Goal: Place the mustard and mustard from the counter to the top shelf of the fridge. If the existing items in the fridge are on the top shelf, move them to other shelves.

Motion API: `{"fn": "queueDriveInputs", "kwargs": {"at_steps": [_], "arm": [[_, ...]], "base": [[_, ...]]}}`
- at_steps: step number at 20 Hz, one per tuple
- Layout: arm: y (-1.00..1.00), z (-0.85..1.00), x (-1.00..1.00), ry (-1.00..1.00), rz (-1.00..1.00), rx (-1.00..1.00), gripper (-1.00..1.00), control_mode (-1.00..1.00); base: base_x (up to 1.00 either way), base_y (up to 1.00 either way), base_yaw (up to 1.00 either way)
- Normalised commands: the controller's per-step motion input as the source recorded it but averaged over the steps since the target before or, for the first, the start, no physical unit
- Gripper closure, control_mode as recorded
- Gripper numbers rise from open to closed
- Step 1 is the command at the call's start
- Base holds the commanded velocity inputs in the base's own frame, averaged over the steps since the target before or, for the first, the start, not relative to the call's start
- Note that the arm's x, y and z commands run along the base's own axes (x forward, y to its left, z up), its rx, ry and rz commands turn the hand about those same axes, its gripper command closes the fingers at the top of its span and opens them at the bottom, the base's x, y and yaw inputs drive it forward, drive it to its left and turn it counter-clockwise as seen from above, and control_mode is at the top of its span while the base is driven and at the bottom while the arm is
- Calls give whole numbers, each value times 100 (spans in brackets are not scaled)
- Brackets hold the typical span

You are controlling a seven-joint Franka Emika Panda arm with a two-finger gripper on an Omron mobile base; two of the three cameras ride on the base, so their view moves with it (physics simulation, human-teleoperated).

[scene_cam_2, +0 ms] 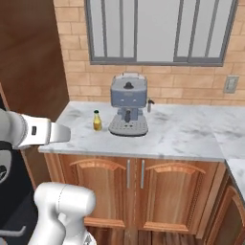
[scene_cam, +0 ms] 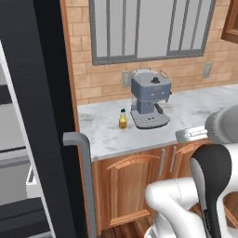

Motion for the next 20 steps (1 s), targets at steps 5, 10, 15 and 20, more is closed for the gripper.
{"fn": "queueDriveInputs", "kwargs": {"at_steps": [5, 10, 15, 20], "arm": [[0, 0, 0, 0, 0, 0, -100, 100], [3, -10, 38, 17, 5, 0, -100, -100], [14, -52, 77, 31, 2, 2, -100, -100], [32, -78, 83, 20, 0, 7, -100, -100]], "base": [[59, 0, 4], [14, 2, 3], [0, 0, 0], [0, 0, 0]]}}
